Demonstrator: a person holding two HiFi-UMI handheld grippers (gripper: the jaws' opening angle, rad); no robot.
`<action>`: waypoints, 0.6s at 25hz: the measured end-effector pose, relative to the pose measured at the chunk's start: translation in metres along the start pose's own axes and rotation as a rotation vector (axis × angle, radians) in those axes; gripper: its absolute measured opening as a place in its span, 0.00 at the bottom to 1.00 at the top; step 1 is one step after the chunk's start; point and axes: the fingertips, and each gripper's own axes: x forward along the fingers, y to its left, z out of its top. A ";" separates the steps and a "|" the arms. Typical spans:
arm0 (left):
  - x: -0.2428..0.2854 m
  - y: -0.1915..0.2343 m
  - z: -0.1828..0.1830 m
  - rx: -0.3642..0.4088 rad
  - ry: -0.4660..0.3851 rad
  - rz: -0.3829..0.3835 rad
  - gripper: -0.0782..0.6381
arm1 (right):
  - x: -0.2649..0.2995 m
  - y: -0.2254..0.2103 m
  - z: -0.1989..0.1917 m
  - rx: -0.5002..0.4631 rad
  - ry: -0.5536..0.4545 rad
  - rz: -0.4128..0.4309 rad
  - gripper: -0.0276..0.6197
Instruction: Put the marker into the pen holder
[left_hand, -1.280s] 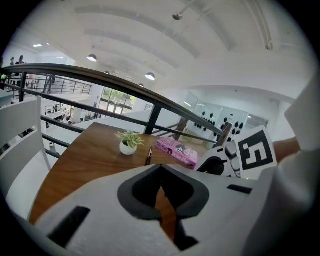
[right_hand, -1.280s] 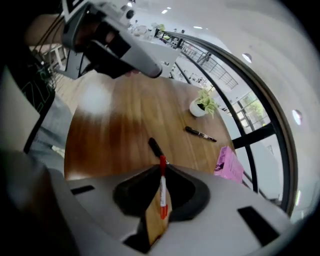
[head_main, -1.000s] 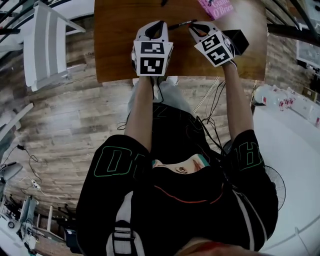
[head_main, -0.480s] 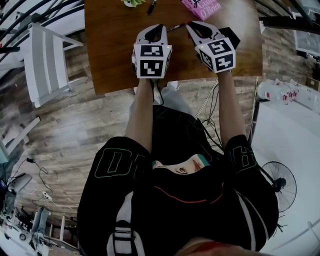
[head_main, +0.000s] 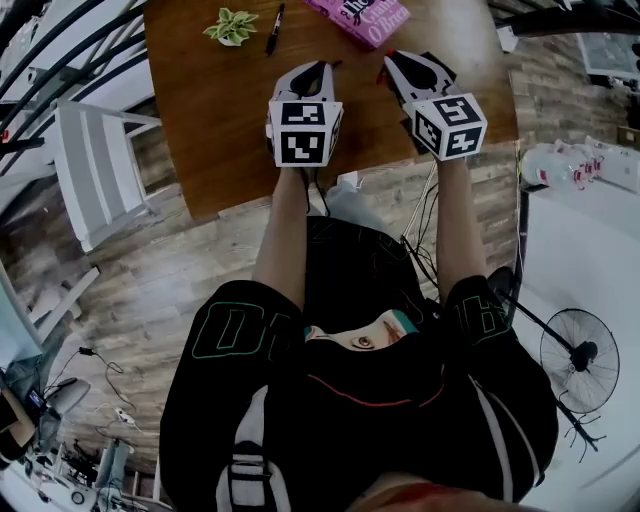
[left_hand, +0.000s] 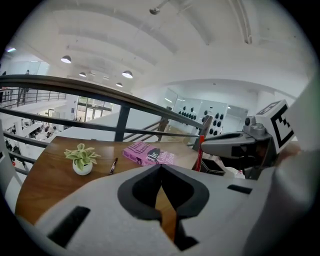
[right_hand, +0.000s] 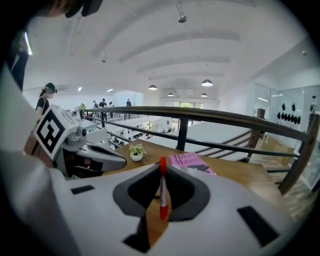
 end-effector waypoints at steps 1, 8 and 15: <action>0.003 -0.006 0.003 0.009 0.000 -0.009 0.12 | -0.005 -0.006 0.002 0.012 -0.012 -0.010 0.11; 0.018 -0.029 0.015 0.055 -0.005 -0.032 0.12 | -0.037 -0.042 0.010 0.094 -0.105 -0.070 0.11; 0.037 -0.062 0.038 0.093 -0.030 -0.057 0.12 | -0.070 -0.083 0.016 0.175 -0.198 -0.104 0.11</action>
